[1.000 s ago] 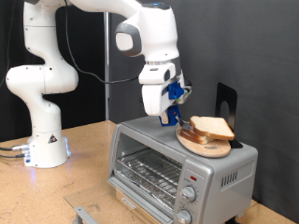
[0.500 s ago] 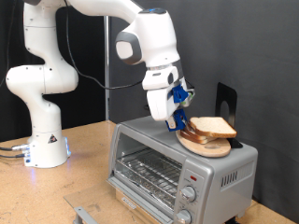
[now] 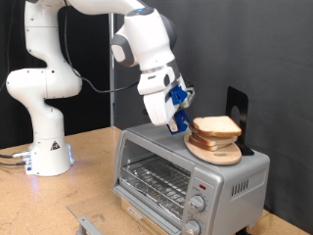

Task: Make a piece of toast with the oven

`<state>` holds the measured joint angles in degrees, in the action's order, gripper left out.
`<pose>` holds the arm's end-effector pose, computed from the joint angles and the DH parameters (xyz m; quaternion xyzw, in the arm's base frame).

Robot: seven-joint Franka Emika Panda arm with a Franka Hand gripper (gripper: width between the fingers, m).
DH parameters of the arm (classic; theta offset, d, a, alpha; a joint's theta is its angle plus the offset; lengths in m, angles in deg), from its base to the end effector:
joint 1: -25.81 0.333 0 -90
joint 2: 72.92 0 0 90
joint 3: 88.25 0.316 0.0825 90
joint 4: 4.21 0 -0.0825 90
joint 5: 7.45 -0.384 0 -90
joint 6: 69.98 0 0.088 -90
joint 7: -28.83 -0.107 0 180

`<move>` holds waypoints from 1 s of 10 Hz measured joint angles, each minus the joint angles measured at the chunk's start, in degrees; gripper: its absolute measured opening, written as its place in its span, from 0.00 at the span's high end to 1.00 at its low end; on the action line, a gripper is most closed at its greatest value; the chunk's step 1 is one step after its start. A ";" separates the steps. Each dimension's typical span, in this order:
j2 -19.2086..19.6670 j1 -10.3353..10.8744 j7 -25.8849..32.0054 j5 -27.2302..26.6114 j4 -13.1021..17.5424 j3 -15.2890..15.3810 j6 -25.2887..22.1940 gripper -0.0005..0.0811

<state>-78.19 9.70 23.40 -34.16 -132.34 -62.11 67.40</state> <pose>0.5246 0.0994 0.4301 -0.9741 0.1090 -0.0994 0.1712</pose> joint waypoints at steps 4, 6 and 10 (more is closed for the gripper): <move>-5.23 -0.39 4.91 -2.53 -0.79 -3.75 -8.63 0.51; -5.72 -0.44 5.91 -2.53 -0.83 -4.35 -10.46 0.51; -6.94 -1.04 19.01 -3.76 -3.44 -8.82 -12.77 0.51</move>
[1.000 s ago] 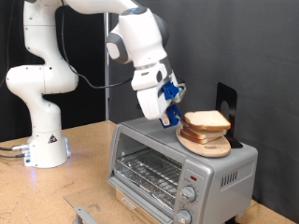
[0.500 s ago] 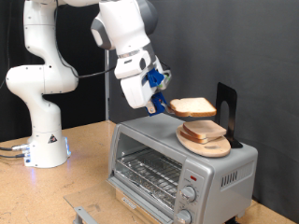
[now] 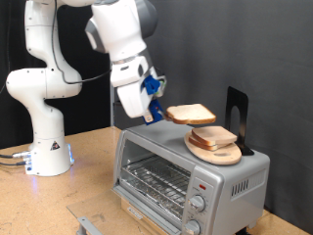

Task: Make a piece of toast with the oven

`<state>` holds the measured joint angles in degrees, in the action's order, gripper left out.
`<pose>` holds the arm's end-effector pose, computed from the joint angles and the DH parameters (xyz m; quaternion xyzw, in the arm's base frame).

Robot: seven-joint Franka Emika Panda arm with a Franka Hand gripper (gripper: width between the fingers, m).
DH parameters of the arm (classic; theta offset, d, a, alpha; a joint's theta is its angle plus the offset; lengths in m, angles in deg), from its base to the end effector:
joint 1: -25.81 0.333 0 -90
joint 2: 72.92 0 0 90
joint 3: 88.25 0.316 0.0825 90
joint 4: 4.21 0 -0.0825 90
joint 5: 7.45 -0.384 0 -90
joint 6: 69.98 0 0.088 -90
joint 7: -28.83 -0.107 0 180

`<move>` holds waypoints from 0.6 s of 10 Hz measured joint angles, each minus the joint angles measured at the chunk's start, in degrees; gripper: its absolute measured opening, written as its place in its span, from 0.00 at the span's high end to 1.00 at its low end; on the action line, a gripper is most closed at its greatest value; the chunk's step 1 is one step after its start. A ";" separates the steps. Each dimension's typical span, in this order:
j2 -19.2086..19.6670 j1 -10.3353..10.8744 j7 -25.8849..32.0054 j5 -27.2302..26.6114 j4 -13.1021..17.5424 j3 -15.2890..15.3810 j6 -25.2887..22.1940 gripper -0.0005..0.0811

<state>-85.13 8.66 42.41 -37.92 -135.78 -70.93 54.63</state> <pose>0.4901 0.0246 0.4430 -0.9801 0.0249 -0.0667 0.1851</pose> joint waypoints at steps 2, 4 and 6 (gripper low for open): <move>-0.69 -1.35 4.82 -0.01 -0.65 -3.28 -3.47 0.51; -1.20 -2.90 9.03 0.13 -0.83 -6.42 -6.81 0.51; -1.70 -4.57 14.25 1.09 -0.94 -9.27 -10.07 0.51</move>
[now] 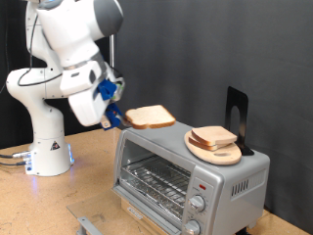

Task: Make a piece of toast with the oven

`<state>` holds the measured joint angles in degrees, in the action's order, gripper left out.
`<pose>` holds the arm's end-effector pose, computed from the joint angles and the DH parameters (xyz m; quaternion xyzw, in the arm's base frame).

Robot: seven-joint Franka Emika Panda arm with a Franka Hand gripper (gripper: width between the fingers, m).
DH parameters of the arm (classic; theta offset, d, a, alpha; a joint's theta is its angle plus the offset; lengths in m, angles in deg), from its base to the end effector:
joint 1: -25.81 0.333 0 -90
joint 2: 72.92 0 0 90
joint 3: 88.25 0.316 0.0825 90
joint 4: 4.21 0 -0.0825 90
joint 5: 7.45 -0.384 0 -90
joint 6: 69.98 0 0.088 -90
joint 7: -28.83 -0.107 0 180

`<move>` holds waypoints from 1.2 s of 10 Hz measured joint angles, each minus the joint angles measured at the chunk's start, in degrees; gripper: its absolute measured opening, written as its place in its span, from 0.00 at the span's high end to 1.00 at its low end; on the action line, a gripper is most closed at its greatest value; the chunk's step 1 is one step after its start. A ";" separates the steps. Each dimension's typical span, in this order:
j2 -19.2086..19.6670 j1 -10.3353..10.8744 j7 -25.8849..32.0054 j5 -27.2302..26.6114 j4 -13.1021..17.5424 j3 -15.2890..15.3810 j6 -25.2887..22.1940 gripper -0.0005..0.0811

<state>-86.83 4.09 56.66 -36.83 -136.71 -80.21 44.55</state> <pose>0.4594 -0.0793 0.4400 -0.9770 -0.0042 -0.0437 0.2085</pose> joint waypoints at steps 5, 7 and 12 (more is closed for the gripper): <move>-1.76 -3.02 4.58 2.58 -1.31 -3.87 -3.75 0.51; -1.55 -3.02 5.52 1.96 -1.53 -3.96 -3.31 0.51; 2.72 -4.28 9.95 4.28 -4.96 -5.20 5.56 0.51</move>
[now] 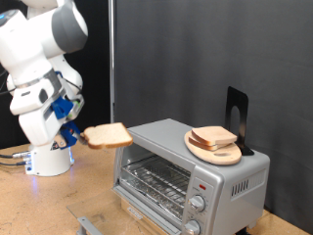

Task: Make a piece of toast with the oven

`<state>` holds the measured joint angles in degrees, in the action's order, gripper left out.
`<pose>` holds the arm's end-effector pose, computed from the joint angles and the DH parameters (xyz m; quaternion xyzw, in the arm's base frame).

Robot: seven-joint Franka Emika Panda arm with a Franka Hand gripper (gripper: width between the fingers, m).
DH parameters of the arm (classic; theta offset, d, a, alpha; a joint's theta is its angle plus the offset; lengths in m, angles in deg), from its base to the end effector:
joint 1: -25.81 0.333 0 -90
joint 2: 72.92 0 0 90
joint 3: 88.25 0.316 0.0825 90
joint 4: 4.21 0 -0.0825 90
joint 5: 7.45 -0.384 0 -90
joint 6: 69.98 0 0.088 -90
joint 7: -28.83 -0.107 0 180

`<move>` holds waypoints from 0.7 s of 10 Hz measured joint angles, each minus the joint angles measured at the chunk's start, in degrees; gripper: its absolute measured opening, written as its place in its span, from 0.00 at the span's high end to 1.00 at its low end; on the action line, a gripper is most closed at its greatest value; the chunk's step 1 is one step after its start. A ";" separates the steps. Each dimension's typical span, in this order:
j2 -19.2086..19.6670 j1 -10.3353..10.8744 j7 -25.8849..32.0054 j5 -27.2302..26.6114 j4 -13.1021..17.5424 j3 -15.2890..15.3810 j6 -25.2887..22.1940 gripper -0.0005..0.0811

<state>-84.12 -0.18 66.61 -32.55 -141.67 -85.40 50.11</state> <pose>0.4281 -0.1605 0.3860 -0.9828 -0.0056 -0.0450 0.1791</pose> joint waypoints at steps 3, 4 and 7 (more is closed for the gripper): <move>6.63 -0.24 0.06 3.03 -1.11 0.00 9.39 0.51; 9.05 -0.27 0.45 3.26 -1.23 0.00 12.09 0.51; 14.37 -0.28 1.92 3.08 -0.77 0.00 16.60 0.51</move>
<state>-69.75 -0.47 68.53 -29.47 -142.44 -85.40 66.71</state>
